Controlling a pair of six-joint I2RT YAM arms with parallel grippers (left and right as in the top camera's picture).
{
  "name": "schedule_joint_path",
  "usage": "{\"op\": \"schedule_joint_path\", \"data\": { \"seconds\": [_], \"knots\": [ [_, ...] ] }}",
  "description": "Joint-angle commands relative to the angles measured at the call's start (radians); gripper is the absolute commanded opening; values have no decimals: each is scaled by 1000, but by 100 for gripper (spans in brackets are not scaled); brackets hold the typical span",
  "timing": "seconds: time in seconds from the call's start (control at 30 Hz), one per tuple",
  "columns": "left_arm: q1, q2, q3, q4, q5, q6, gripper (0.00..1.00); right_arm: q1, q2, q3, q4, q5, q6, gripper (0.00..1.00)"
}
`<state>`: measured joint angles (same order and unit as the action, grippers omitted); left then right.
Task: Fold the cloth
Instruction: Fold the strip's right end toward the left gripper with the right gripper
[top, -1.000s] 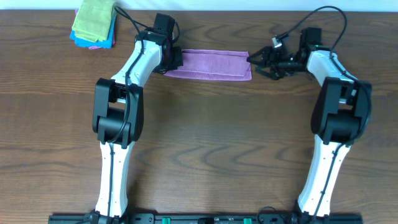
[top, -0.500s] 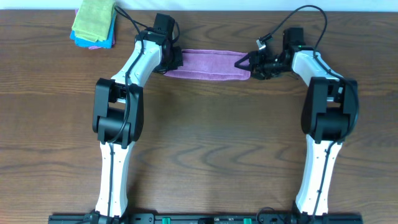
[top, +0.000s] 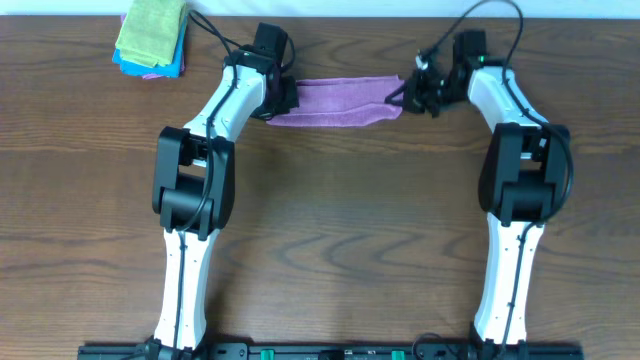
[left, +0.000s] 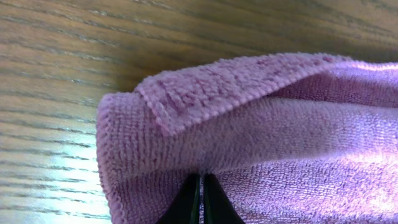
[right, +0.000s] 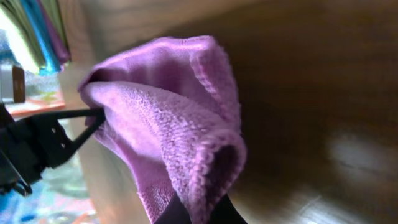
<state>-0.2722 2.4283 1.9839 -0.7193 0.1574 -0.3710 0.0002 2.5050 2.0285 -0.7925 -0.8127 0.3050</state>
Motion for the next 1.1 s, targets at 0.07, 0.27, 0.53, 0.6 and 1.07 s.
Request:
{"op": "schedule_joint_path", "data": {
  "seconds": [0.07,0.27,0.53,0.6,1.07],
  "knots": [
    [-28,41,-26,-24,20,-35,6,83,-31,211,-162,253,-117,1],
    [-29,41,-26,3,35,-72,6,187,-31,269,-257,436,-150,1],
    [-30,40,-26,28,75,-83,6,286,-31,269,-267,472,-190,1],
    [-29,41,-26,32,82,-94,5,305,-31,269,-265,473,-198,1],
    [-42,41,-26,104,184,-183,6,319,-31,269,-251,488,-197,1]
  ]
}}
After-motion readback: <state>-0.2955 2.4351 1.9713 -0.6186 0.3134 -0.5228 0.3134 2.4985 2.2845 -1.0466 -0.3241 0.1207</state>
